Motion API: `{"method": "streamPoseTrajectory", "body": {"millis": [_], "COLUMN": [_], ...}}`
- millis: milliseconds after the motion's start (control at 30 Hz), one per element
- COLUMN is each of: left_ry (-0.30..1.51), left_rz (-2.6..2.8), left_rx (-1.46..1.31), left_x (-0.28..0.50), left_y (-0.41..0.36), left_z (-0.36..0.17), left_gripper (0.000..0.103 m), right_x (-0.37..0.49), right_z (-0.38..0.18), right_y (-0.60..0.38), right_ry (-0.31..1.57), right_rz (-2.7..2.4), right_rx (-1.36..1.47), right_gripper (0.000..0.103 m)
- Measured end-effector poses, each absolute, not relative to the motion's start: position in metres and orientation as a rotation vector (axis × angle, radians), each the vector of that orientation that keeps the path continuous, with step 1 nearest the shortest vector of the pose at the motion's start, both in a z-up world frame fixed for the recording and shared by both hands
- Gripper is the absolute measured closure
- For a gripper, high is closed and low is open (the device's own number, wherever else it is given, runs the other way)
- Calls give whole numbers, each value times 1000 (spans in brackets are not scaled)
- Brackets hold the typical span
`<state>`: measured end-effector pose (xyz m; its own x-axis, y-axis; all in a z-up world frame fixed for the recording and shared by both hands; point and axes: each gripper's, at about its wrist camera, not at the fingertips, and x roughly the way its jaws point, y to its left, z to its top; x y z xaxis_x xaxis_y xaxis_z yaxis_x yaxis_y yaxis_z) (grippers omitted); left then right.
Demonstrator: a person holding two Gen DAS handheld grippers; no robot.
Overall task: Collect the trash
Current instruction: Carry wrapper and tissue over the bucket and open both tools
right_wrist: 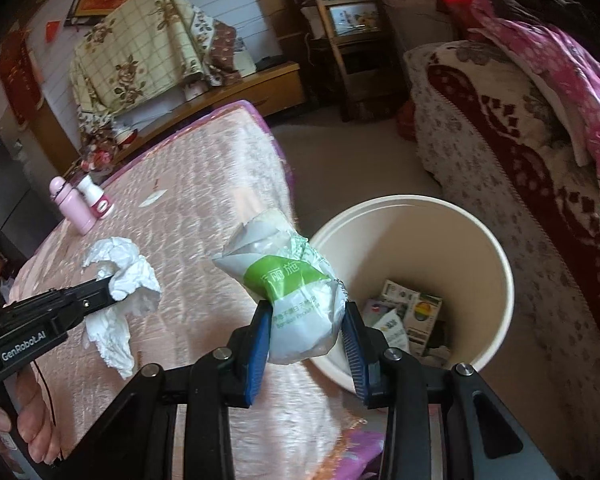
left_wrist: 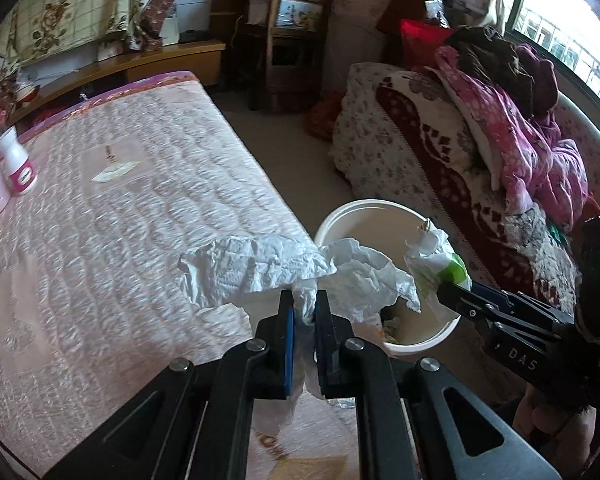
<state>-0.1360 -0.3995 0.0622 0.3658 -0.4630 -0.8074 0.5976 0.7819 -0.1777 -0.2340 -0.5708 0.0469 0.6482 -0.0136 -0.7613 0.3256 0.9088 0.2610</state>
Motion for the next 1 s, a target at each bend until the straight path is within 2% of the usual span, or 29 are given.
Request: {"method": "streamPoseTrajectory", "body": {"millis": [500,1000], "left_ry": [1010,1034], "left_rz": [-781,-776], "left_rx": [184,236], "left_x": [-133,-127], "left_y": [-465,-497], "left_z": [58,36], "left_gripper": [94,94], "right_x": [-254,-250], "right_z": [33,15], "right_y": [-644,-658], "right_ry": [855,874], "right_rz": [-380,-421], "right_rx": [487,514], "right_gripper": [64,63]}}
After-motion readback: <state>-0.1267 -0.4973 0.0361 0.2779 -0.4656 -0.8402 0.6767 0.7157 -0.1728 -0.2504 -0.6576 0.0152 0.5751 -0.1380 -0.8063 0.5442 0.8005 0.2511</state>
